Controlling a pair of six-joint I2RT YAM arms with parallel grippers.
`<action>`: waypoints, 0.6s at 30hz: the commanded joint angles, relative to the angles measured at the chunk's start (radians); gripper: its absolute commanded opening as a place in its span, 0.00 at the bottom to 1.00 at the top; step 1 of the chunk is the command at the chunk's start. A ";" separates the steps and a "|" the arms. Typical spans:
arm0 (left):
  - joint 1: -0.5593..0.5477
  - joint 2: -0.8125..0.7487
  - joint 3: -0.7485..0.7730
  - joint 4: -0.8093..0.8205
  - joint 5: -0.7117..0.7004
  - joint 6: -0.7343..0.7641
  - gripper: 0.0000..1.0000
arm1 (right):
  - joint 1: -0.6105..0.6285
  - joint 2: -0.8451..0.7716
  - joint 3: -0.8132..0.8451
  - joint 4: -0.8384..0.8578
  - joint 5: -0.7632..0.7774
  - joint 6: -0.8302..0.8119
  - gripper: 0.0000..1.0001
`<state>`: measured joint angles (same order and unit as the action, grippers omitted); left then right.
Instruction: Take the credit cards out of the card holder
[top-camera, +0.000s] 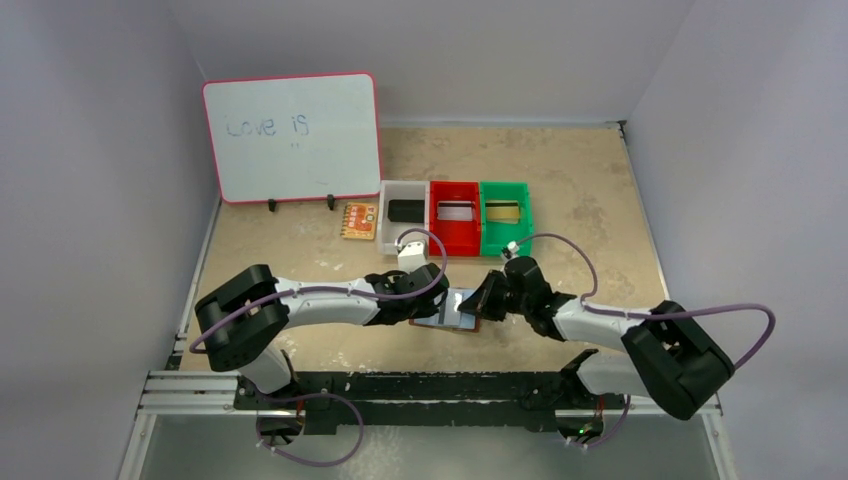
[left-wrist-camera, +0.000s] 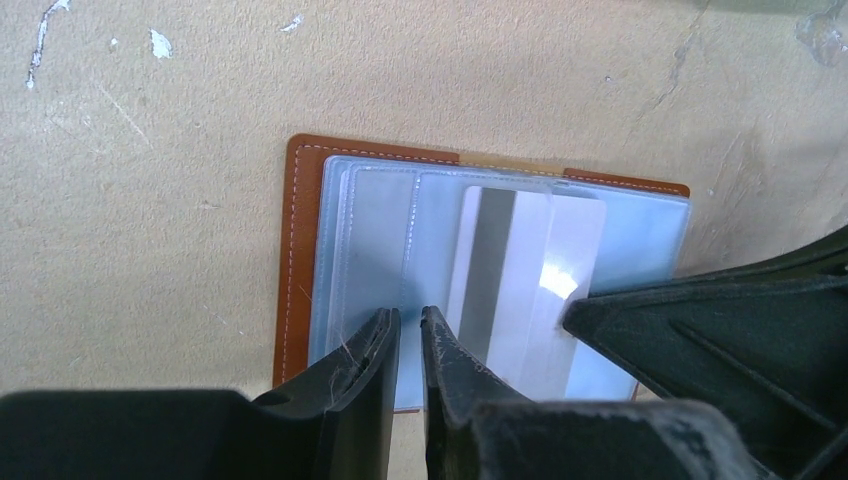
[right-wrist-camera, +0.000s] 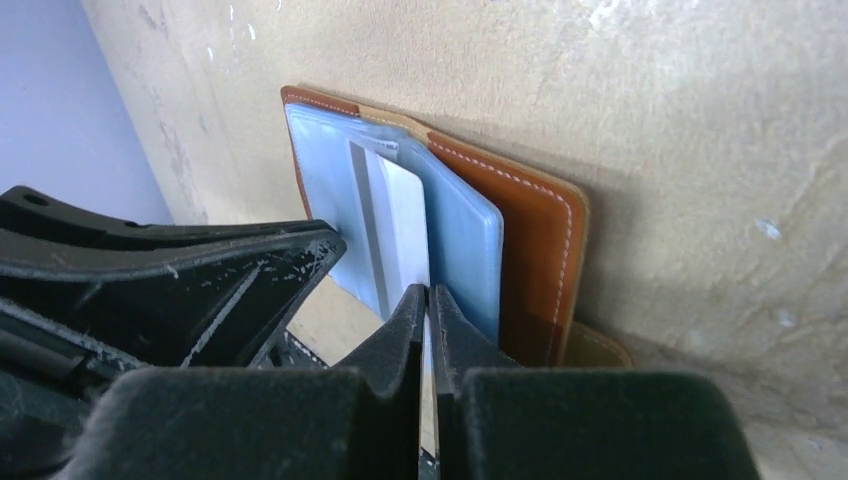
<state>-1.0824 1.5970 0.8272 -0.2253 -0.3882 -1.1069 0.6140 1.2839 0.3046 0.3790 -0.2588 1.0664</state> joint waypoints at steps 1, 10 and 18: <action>0.002 0.004 -0.034 -0.072 -0.023 0.028 0.15 | -0.007 -0.070 -0.066 0.016 0.023 0.021 0.06; -0.001 0.015 -0.023 -0.050 0.019 0.065 0.14 | -0.008 -0.010 -0.046 0.104 -0.020 0.037 0.18; 0.000 0.027 -0.023 -0.049 0.031 0.066 0.13 | -0.010 0.041 -0.037 0.186 -0.057 0.041 0.23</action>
<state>-1.0824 1.5967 0.8261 -0.2180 -0.3748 -1.0676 0.6094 1.3155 0.2478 0.5148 -0.2905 1.1065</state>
